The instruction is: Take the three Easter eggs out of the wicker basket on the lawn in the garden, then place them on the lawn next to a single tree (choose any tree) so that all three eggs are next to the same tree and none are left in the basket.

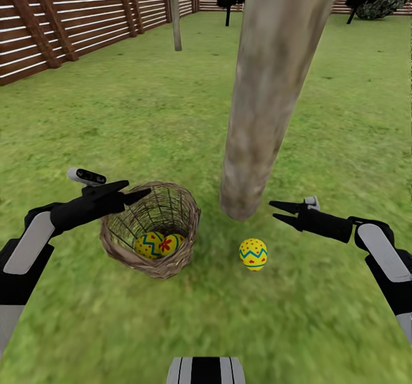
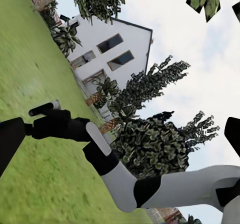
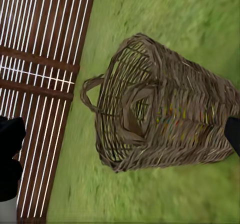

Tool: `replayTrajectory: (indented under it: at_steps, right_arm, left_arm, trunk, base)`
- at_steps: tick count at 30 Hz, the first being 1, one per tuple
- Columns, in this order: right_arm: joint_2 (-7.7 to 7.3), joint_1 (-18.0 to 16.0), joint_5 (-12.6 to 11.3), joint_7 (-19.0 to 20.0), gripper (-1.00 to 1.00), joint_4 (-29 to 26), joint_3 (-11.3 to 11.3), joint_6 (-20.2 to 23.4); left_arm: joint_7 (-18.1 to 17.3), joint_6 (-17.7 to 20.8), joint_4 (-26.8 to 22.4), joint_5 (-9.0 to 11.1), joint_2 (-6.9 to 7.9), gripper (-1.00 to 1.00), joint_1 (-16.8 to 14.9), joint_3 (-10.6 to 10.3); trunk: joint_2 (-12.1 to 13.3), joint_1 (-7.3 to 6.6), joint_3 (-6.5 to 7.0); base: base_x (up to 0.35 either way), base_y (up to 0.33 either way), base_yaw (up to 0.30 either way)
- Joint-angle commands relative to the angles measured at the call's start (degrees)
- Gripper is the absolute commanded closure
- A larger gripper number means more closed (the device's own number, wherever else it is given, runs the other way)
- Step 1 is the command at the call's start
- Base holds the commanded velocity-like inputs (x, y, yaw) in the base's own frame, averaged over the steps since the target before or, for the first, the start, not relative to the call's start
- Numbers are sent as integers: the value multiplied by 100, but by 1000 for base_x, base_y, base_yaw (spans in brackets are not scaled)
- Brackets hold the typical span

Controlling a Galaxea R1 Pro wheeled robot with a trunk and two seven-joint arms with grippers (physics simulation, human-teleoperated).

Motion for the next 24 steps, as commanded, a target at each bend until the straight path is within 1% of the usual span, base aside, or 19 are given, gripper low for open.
replayTrajectory:
  at_steps: [1, 4, 6, 20, 24]
  right_arm:
    - [-3, -2, 53, 49, -100, 2, 60, 1]
    - [-3, -3, 58, 49, -100, 1, 256, -6]
    - [-3, -4, 59, 54, -100, 1, 310, -11]
    - [-1, -2, 54, 72, -100, 1, 339, -13]
    - [5, -1, 55, 81, -100, -4, 410, -12]
  left_arm:
    - [-14, 17, 3, 11, 4, -100, -4, -11]
    - [-15, 15, 8, 15, 9, -100, -4, -10]
    - [-15, 14, 8, 16, 12, -100, -4, -8]
    - [-15, 14, 26, -2, -6, -100, -4, -9]
    - [-15, 14, 28, -1, -3, -100, -4, -8]
  trunk:
    - [0, -3, 19]
    - [4, -11, 85]
    - [7, -16, 130]
    - [25, -52, 440]
    - [31, -63, 528]
  base:
    - [0, 0, 0]
    - [0, 0, 0]
    - [0, 0, 0]
    - [0, 0, 0]
    - [-39, 24, 0]
